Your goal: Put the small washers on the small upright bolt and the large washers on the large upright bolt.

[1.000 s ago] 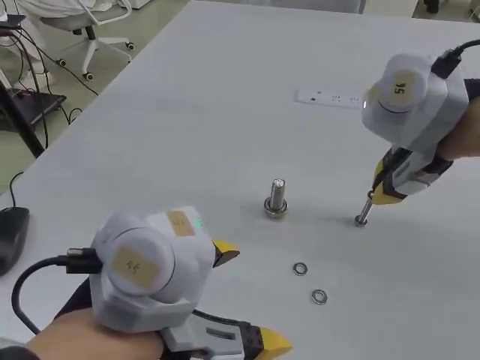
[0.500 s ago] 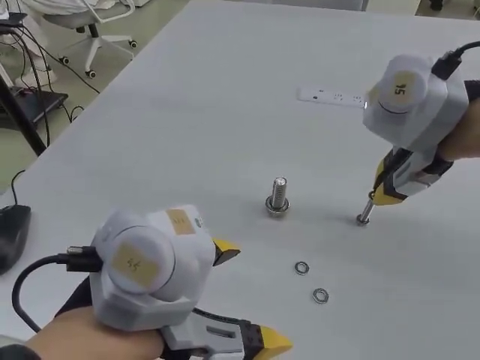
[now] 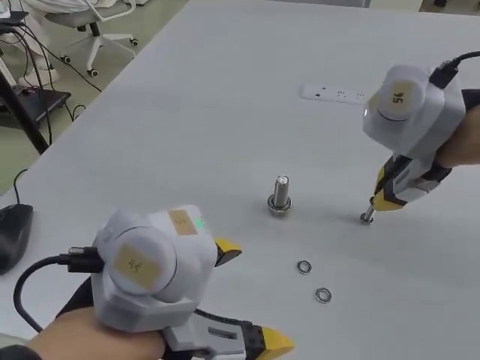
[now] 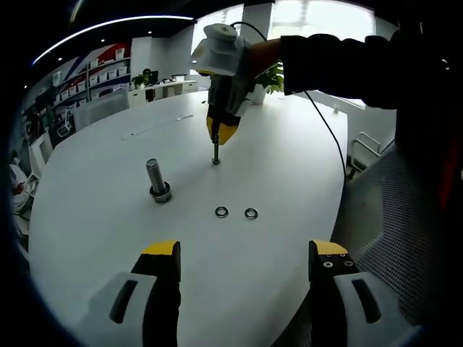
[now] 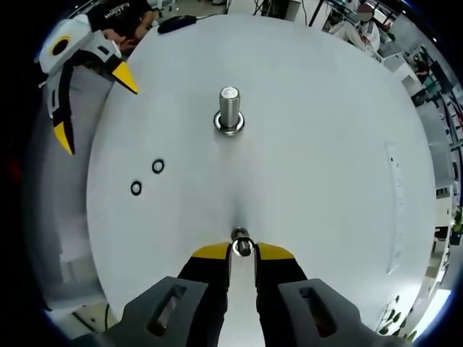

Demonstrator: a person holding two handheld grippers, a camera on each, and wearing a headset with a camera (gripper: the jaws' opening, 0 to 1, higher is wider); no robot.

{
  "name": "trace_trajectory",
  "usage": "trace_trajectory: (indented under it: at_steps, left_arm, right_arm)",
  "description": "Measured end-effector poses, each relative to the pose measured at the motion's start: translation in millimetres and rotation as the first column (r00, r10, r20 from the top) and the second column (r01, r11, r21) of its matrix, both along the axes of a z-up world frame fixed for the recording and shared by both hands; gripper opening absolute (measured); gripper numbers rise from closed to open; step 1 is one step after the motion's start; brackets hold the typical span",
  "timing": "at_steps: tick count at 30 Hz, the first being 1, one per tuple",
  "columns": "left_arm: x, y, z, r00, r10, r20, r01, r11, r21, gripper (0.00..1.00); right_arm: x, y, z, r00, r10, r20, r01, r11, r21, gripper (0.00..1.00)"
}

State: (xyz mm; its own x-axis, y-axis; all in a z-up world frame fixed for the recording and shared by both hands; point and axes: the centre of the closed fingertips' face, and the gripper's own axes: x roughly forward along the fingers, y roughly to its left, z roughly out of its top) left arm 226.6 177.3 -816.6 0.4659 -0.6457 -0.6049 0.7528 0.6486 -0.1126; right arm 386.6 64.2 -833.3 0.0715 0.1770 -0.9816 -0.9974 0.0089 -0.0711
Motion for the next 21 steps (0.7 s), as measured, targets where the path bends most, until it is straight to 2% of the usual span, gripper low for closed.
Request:
trace_trajectory:
  at_steps: [12,21]
  left_arm:
    - [0.0,0.6,-1.2,1.000,0.002,-0.006,-0.002,1.000,0.000,0.71]
    - [-0.5,-0.2,-1.9,1.000,0.000,-0.009,0.000,1.000,0.000,0.71]
  right_arm:
    - [-1.4,-1.4,-21.1,1.000,-0.013,-0.022,0.013,1.000,-0.007,0.14]
    - [-2.0,-1.6,-30.6,1.000,-0.017,-0.023,0.016,1.000,-0.009,0.14]
